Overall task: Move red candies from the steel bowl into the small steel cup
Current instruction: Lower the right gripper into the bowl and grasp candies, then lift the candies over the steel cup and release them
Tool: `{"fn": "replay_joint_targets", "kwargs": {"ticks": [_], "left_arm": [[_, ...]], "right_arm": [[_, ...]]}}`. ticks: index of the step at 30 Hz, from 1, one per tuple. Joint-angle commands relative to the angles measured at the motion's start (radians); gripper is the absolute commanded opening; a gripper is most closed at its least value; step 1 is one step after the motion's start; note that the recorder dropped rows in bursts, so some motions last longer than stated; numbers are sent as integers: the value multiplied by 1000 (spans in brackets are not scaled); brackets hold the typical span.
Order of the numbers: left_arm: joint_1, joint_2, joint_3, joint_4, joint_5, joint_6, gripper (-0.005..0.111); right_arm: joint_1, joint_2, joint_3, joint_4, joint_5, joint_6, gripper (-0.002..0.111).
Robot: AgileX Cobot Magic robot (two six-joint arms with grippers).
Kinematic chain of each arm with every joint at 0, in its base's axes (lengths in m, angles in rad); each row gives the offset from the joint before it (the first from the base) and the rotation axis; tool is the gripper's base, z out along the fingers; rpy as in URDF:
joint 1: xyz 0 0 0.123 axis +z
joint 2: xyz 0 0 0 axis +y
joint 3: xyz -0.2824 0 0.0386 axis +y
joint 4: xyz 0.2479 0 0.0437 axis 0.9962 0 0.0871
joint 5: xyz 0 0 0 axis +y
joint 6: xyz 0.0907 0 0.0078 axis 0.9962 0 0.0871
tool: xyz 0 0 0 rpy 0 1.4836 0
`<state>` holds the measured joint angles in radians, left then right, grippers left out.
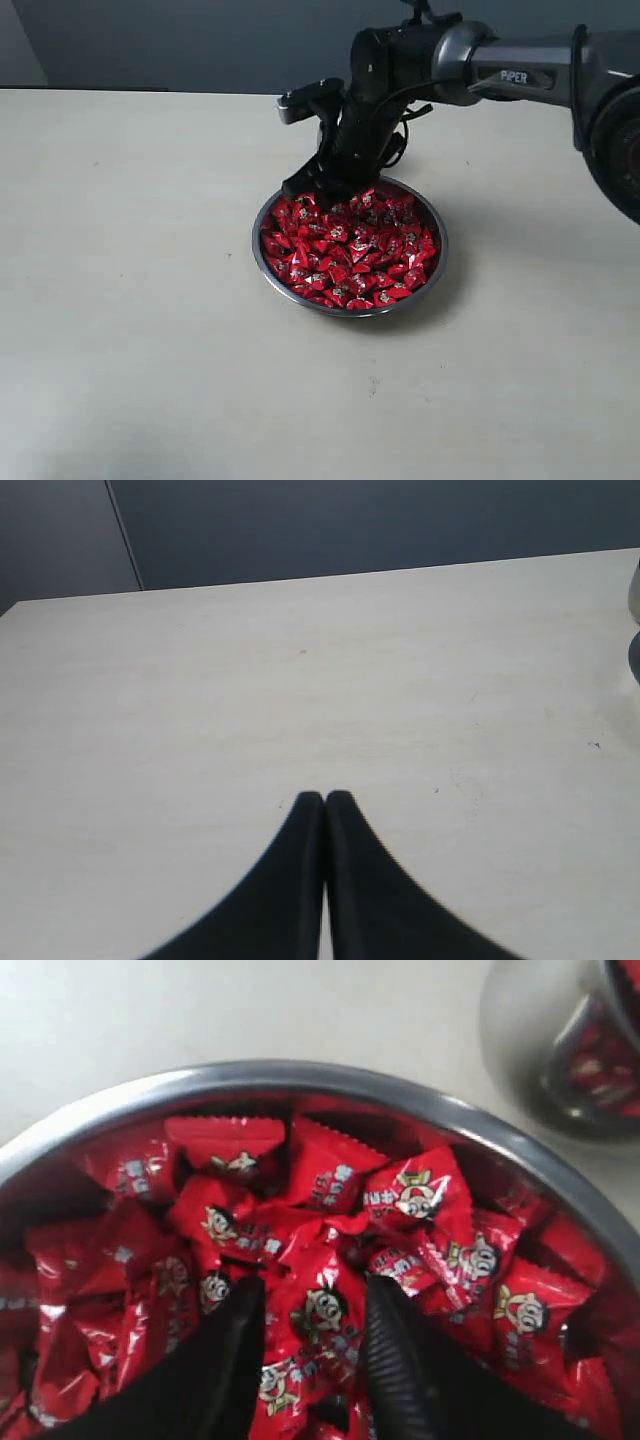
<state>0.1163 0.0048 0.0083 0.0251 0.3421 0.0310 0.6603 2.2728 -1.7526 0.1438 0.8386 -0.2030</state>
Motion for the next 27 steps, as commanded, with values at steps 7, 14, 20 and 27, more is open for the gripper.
{"fn": "replay_joint_targets", "kwargs": {"ticks": [7,14,20,27], "left_arm": [[-8,-5,-8,2,-5,-2,0],[-8,-5,-8,2,-5,-2,0],[-8,-5,-8,2,-5,-2,0],[-8,-5,-8,2,-5,-2,0]], "right_arm": [[-1,44,4,-69,16,-3,32],[-1,13,4,-71,24,22,0],[-1,-60,4,-71,35,35,0],[-1,-154,4,-71,18,38,0]]}}
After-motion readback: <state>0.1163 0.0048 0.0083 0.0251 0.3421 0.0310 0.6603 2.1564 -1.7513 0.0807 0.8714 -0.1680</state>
